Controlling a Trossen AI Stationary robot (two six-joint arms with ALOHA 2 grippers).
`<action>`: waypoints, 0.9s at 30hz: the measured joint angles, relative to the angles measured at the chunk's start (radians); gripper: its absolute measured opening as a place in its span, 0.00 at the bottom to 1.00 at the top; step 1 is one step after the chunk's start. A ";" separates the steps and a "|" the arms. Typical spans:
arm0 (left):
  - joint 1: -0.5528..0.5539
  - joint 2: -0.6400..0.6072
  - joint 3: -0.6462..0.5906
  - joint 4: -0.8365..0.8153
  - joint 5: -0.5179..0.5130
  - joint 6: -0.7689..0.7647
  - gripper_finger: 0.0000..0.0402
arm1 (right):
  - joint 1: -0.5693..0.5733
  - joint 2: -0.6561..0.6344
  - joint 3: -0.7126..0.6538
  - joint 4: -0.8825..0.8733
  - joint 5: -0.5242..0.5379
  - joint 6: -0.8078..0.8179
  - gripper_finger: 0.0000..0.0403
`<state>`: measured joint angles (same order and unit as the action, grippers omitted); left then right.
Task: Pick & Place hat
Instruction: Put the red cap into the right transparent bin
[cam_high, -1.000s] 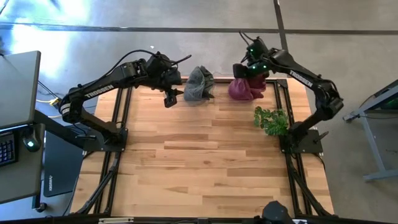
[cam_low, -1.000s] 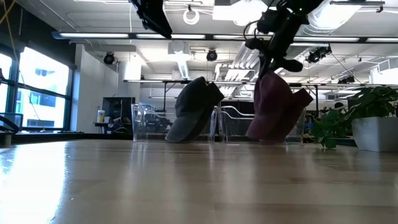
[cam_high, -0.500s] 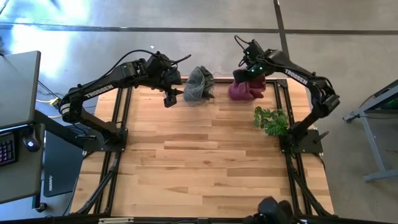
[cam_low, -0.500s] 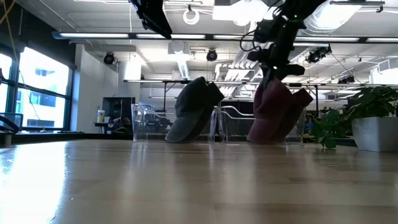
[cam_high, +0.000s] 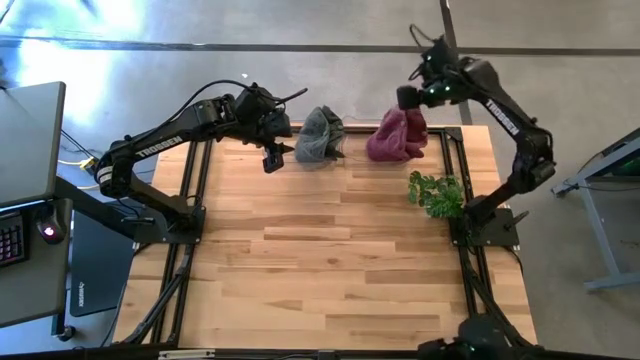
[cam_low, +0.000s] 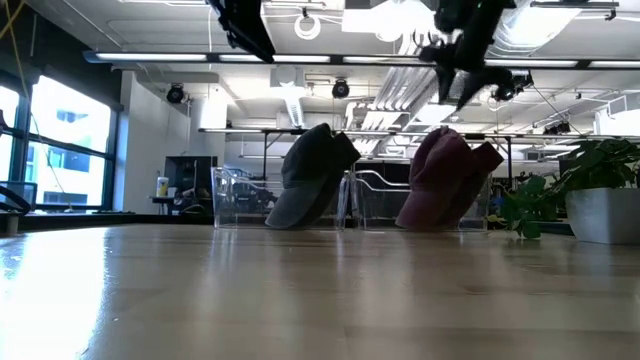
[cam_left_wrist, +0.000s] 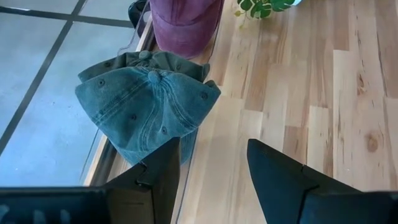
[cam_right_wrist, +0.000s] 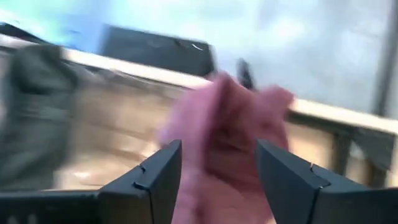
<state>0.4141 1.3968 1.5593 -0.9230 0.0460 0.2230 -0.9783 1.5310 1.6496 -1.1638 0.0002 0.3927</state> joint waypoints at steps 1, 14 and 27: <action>0.000 0.000 0.000 0.000 0.002 0.000 0.44 | 0.001 -0.003 0.016 0.017 -0.033 -0.001 0.49; 0.000 0.000 0.000 0.038 0.042 -0.002 0.44 | 0.122 0.010 -0.434 0.756 -0.214 0.231 0.07; -0.002 0.000 0.000 0.031 0.050 -0.063 0.44 | 0.101 -0.065 -0.470 0.594 0.059 0.136 0.03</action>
<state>0.4118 1.3968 1.5593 -0.8925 0.0962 0.1597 -0.8772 1.4665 1.1796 -0.5703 0.0589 0.5290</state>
